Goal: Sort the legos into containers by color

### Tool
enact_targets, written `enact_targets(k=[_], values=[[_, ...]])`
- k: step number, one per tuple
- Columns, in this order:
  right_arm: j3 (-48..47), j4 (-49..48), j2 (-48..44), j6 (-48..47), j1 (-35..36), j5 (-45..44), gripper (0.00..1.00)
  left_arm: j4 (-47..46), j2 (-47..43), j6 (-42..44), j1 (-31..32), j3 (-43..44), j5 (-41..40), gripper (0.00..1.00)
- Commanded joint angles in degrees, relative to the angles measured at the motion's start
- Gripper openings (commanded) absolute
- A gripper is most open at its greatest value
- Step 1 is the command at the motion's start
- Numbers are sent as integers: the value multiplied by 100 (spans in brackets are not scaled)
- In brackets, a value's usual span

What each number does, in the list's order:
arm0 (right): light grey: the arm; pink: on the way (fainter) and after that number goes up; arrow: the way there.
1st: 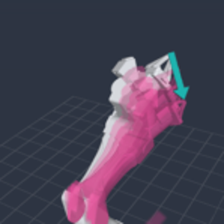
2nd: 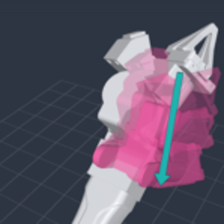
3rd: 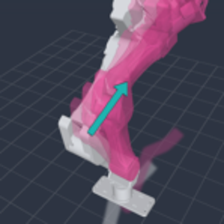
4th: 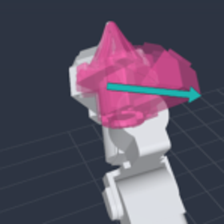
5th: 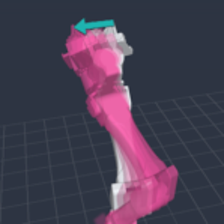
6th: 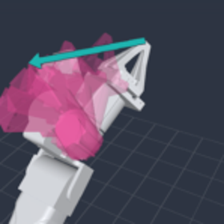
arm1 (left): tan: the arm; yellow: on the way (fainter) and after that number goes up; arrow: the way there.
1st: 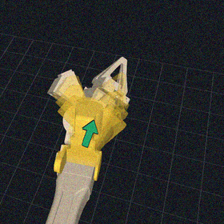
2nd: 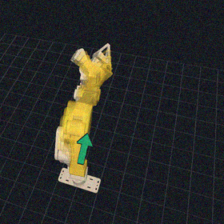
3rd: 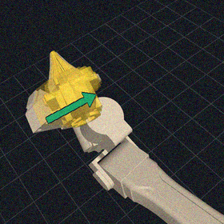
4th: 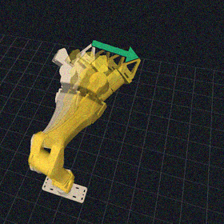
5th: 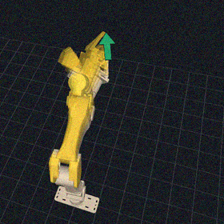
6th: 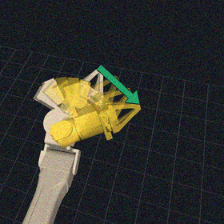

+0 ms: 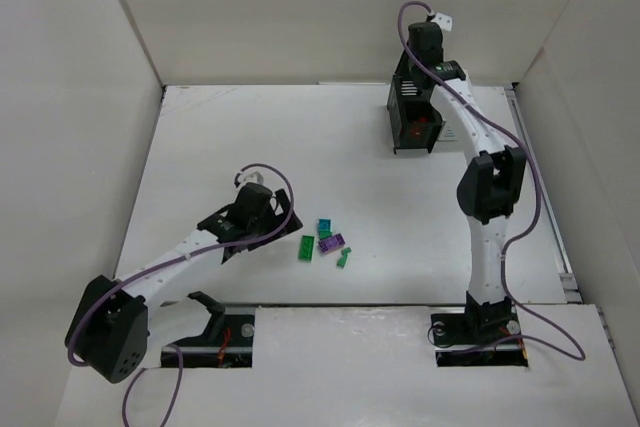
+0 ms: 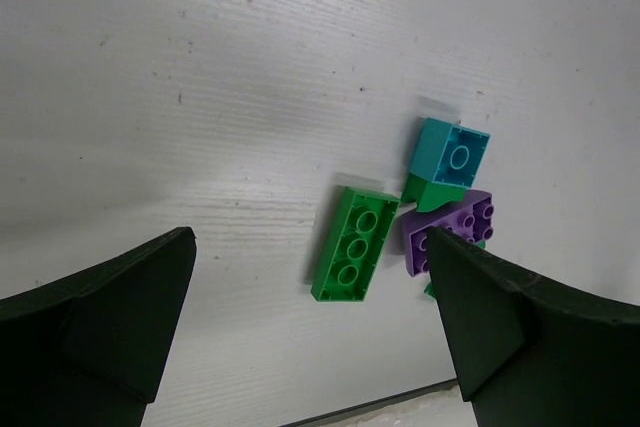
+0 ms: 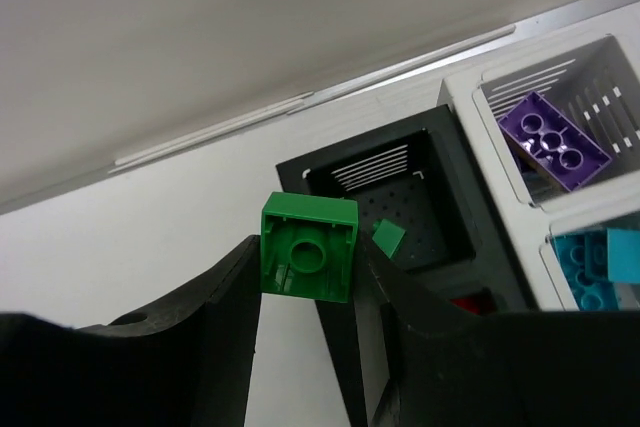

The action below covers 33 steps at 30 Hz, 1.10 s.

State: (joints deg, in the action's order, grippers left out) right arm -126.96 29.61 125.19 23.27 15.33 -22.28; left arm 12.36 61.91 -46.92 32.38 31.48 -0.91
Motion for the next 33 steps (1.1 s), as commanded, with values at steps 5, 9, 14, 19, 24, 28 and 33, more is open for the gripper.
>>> enact_targets(k=[5, 9, 14, 19, 24, 28, 33], values=[[-717, -86, 604, -138, -312, 480, 30, -147, 67, 455, -21, 236, 433, 95], [-453, -227, 604, -138, -364, 339, 46, 47, -47, 455, -21, 183, 433, 95], [-453, -227, 551, -138, -364, 277, 69, 100, -241, 596, -21, 183, 539, 95], [-261, -227, 104, -138, -364, 277, 72, 100, -250, 737, 110, 130, 661, 95], [626, -297, -738, -138, -312, 277, 72, 48, 22, 693, 488, 130, 610, 91], [1725, -500, -1678, -200, -102, 172, 71, 178, 268, 526, 971, 296, 241, 91], [3348, -420, -2735, -191, 469, -92, 71, 92, 129, 298, 1077, 306, 82, 90]])
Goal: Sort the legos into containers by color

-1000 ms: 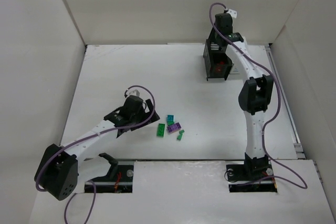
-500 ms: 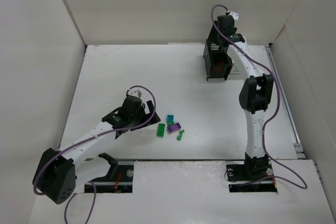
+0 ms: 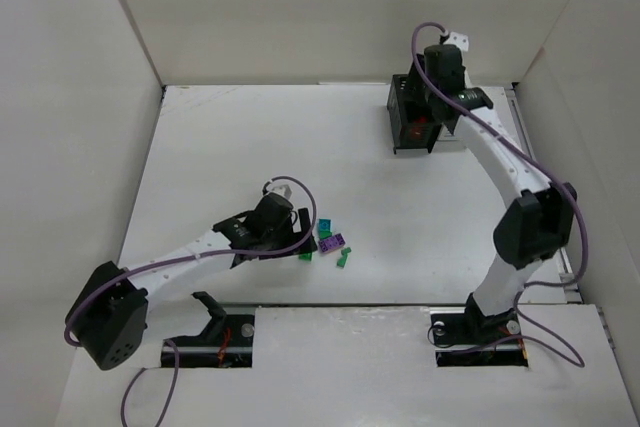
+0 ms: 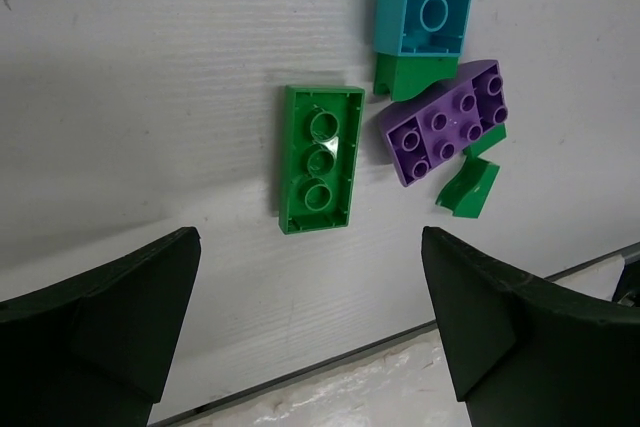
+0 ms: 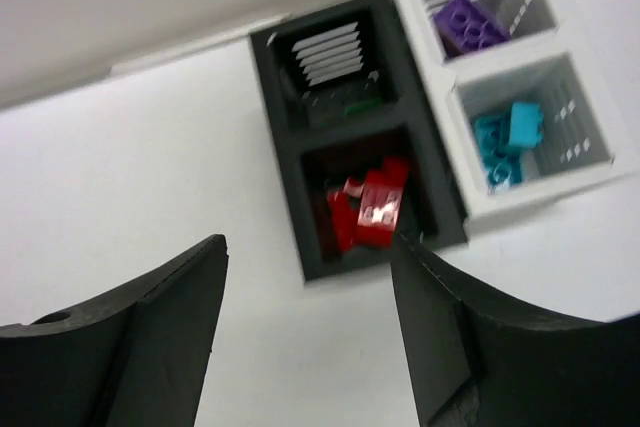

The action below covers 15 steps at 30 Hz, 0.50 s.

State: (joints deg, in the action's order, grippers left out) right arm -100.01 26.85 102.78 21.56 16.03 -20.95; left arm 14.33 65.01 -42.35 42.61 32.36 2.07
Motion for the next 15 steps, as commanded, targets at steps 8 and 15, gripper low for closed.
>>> enact_targets(k=[8, 15], values=[[2476, -128, -2015, 472, 1085, 644, 68, 131, -252, -528, 107, 280, -724, 87], [3197, 250, -2324, 866, 2675, 1066, 68, 763, -1349, -1363, 160, 227, -1252, 87]])
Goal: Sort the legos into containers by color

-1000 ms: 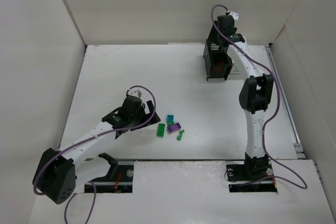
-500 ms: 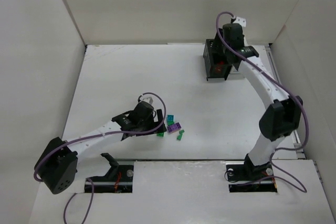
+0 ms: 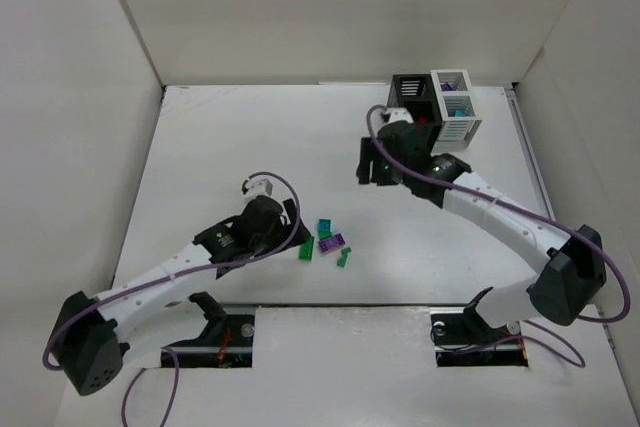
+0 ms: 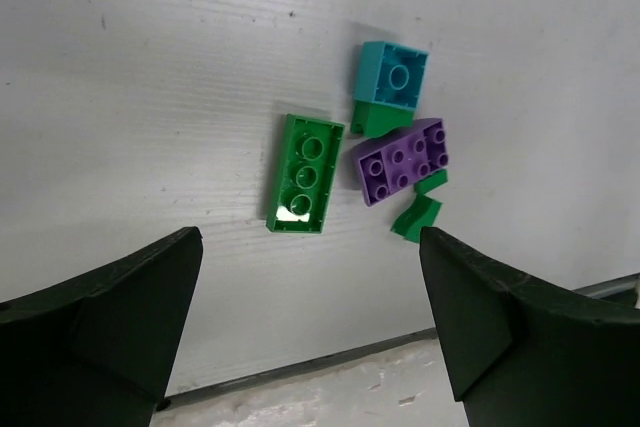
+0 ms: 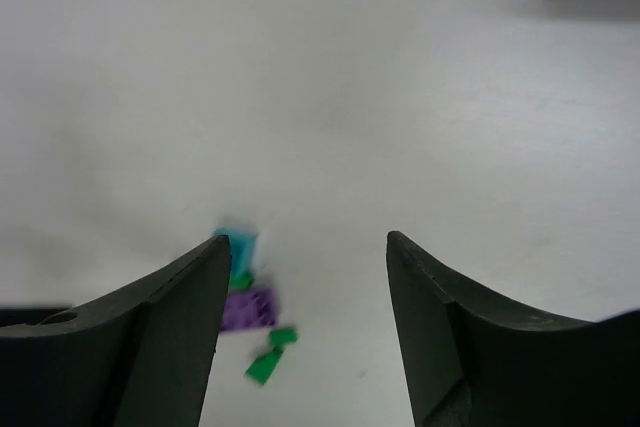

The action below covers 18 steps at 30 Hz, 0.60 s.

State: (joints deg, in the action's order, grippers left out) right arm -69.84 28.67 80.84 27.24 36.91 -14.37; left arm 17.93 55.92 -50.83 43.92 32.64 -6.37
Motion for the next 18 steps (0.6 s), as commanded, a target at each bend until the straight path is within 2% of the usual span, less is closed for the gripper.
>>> enact_targets(k=[1, 6, 10, 15, 18], values=[[234, 69, -60, 447, 772, 487, 68, 682, -738, -646, 29, 146, -513, 87], [69, -203, 554, 755, 1923, 769, 68, 1536, -1592, -1367, 29, 93, -971, 87], [-265, -203, 1310, 1080, 2486, 655, 67, 2213, -2163, -2052, 29, 198, -1270, 87], [-478, -203, 2022, 1642, 2787, 585, 67, 3047, -2743, -2773, 29, 303, -1568, 89], [-539, -265, 2251, 1766, 2997, 471, 67, 3129, -3068, -3021, 29, 304, -1630, 90]])
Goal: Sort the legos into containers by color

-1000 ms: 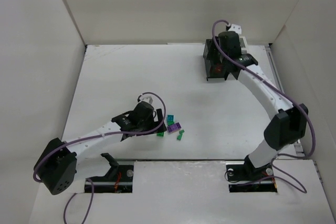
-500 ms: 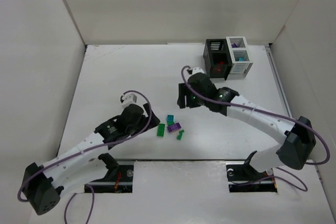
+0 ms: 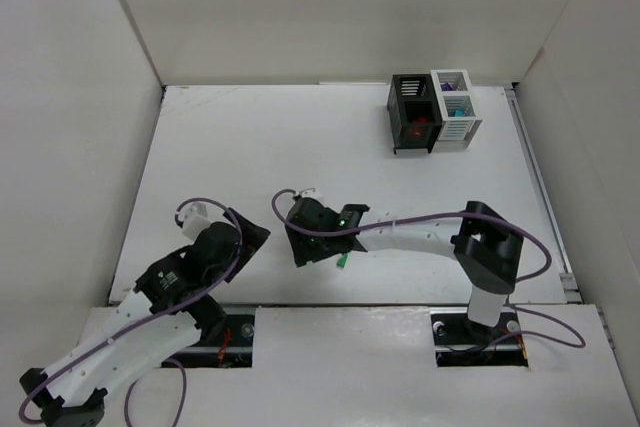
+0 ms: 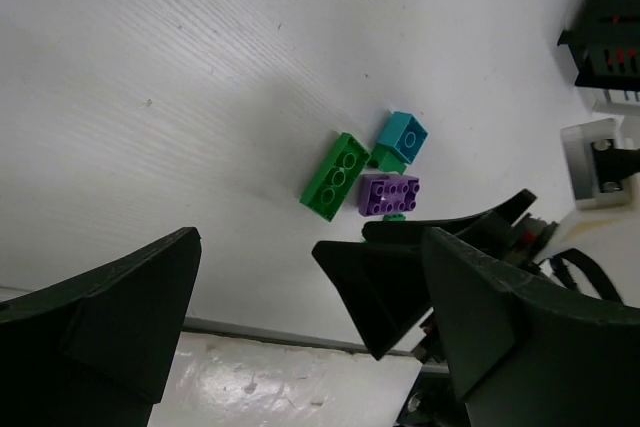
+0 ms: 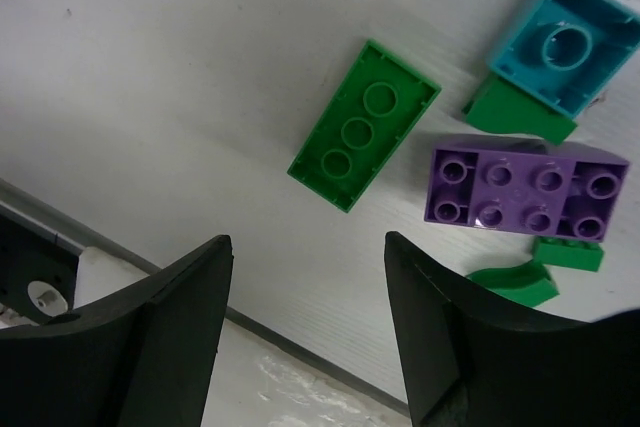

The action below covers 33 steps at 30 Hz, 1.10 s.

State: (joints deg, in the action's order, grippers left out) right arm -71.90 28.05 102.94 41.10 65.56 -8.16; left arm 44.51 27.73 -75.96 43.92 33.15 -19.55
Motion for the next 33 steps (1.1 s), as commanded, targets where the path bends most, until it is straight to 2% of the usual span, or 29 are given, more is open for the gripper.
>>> enact_targets(k=[1, 12, 19, 33], values=[[-403, -204, 121, 433, 132, -150, 67, 471, -320, -585, 29, 254, -312, 90], [-1054, 700, 1044, 1084, 238, -905, 67, 471, -690, -639, 29, 201, -312, 92], [-808, 833, 650, 1321, 238, -1249, 66, 471, -742, -639, 29, 201, -365, 92], [-448, 789, 245, 1084, 238, -1126, 65, 471, -795, -692, 29, 201, -418, 92]])
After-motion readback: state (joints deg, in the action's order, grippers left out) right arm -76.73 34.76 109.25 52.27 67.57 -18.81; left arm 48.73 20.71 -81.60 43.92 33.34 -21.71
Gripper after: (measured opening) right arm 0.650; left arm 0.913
